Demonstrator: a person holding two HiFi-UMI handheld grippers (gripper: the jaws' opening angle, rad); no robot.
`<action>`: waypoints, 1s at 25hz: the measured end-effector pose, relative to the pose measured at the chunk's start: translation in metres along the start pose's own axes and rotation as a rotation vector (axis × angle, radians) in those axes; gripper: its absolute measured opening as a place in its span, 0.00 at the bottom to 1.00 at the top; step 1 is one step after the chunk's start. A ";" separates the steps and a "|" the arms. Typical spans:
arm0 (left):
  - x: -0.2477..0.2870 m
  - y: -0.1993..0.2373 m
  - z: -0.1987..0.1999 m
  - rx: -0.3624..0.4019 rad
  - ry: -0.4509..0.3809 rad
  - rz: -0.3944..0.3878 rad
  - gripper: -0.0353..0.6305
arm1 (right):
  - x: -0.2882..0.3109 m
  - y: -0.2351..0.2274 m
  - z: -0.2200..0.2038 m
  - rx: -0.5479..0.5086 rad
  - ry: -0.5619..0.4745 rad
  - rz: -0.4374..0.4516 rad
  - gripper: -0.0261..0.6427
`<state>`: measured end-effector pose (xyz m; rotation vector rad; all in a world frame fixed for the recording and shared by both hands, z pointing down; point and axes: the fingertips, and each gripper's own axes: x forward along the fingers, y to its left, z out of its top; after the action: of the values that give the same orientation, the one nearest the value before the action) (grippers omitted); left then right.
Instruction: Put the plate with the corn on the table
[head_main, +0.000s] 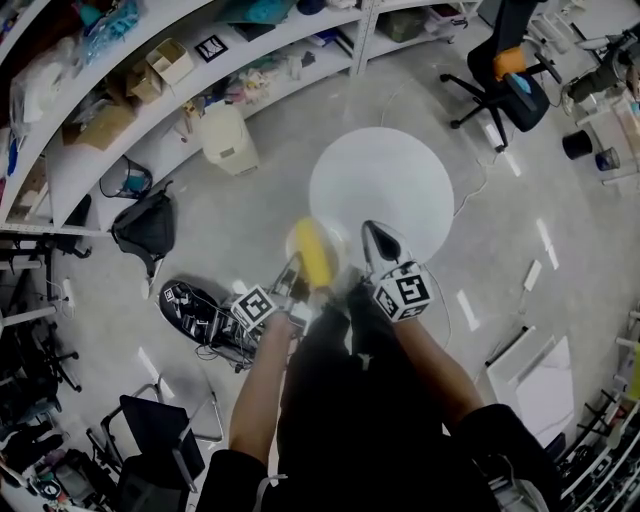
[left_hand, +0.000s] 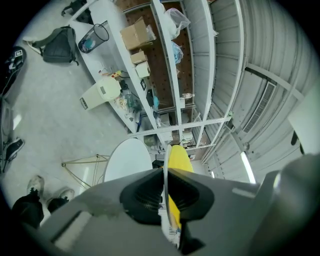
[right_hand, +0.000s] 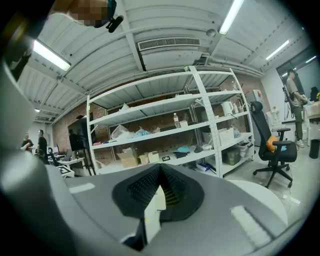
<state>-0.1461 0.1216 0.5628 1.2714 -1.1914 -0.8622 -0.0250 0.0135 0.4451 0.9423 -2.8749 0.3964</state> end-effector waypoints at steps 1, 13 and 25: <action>0.001 0.003 0.001 0.002 0.004 0.010 0.09 | 0.003 -0.001 -0.003 0.001 0.003 0.000 0.05; 0.034 0.044 0.006 -0.010 0.000 0.040 0.09 | 0.040 -0.034 -0.039 0.005 0.023 0.005 0.05; 0.069 0.071 0.009 -0.013 0.031 0.038 0.09 | 0.069 -0.055 -0.061 0.025 0.028 -0.003 0.05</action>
<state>-0.1496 0.0634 0.6432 1.2432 -1.1799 -0.8183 -0.0474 -0.0518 0.5269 0.9371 -2.8495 0.4429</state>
